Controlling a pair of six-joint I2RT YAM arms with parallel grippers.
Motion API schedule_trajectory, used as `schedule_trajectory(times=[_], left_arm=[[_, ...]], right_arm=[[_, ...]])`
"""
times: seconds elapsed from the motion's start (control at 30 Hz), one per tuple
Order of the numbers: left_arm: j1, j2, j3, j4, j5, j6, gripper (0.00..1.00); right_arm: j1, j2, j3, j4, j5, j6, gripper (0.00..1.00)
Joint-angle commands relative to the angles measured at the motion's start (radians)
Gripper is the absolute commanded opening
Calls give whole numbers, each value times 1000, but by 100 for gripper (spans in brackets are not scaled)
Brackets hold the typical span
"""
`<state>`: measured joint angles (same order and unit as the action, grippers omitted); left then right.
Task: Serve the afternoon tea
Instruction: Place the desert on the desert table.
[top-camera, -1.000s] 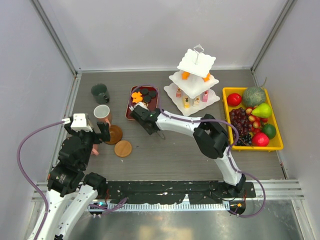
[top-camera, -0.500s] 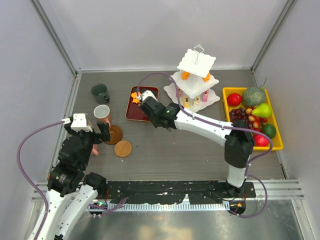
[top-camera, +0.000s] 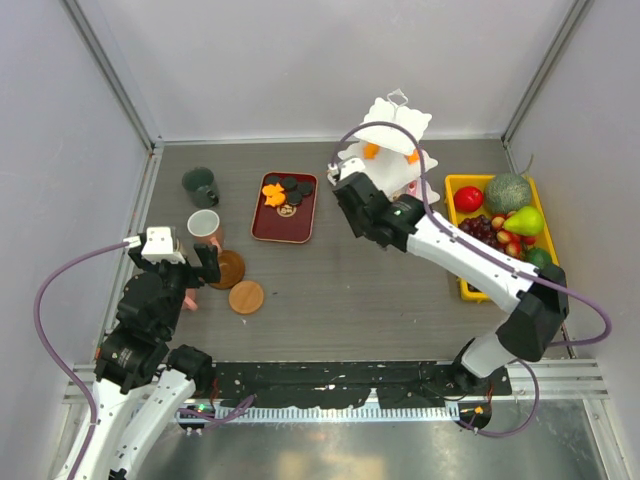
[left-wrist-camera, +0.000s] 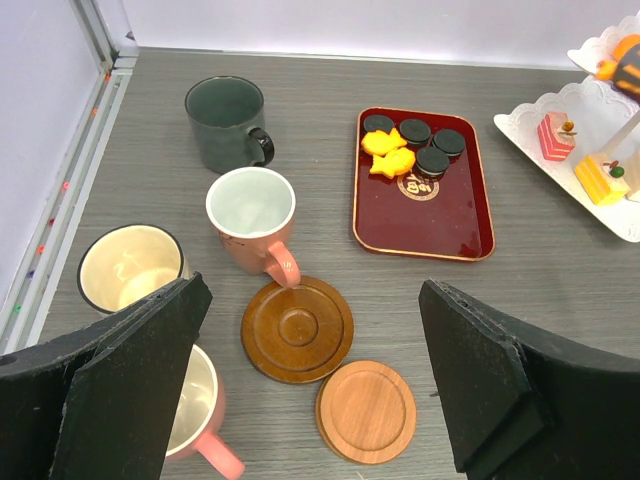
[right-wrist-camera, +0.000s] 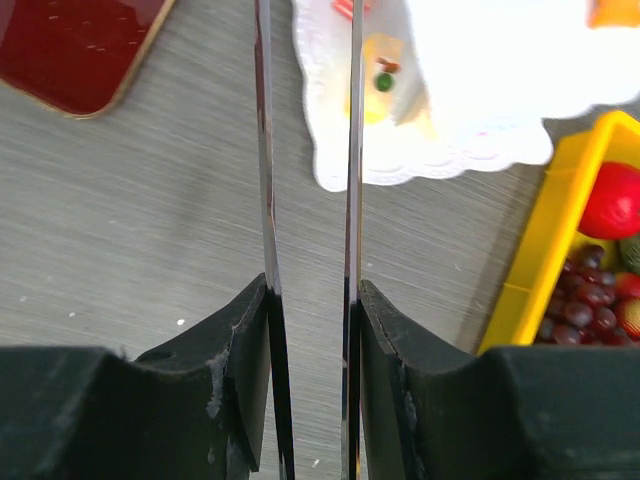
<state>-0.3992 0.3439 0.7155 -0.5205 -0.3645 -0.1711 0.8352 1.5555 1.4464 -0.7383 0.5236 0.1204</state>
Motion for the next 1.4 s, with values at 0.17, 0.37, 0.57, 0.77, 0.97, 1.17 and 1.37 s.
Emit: schedule_trajectory(times=[0.17, 0.37, 0.57, 0.77, 0.97, 1.17, 1.37], left_arm=[[-3, -2, 2, 50, 9, 10, 99], [-3, 0, 1, 51, 9, 10, 99], [-3, 0, 1, 48, 9, 10, 99], [-3, 0, 2, 50, 9, 10, 99], [-3, 0, 2, 48, 9, 10, 99], [-4, 0, 1, 50, 10, 9, 99], [-3, 1, 1, 50, 10, 10, 99]], right_arm=[[-149, -143, -102, 57, 15, -27, 39], [-209, -133, -132, 100, -16, -44, 39], [-235, -92, -144, 142, -42, -53, 40], [-239, -61, -149, 181, -83, -64, 40], [-240, -57, -149, 182, -86, -61, 44], [-240, -89, -144, 154, -77, -48, 52], [-220, -132, -130, 111, -54, -36, 53]])
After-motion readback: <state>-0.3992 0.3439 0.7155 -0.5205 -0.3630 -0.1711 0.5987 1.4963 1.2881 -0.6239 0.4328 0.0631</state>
